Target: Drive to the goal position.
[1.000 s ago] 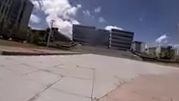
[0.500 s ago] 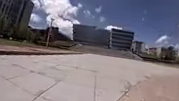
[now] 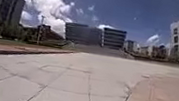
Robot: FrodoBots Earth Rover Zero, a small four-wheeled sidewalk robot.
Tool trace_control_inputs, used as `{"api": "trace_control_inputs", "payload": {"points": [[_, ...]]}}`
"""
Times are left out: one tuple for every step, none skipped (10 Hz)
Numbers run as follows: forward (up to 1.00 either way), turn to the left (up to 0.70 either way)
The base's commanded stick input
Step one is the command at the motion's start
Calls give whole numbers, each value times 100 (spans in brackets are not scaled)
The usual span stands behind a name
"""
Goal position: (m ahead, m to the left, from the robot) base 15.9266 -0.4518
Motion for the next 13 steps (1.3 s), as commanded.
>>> {"api": "trace_control_inputs", "payload": {"points": [[70, 0], [70, 0], [70, 0], [70, 0], [70, 0], [70, 0], [70, 0], [70, 0], [70, 0], [70, 0], [70, 0], [70, 0], [70, 0]]}}
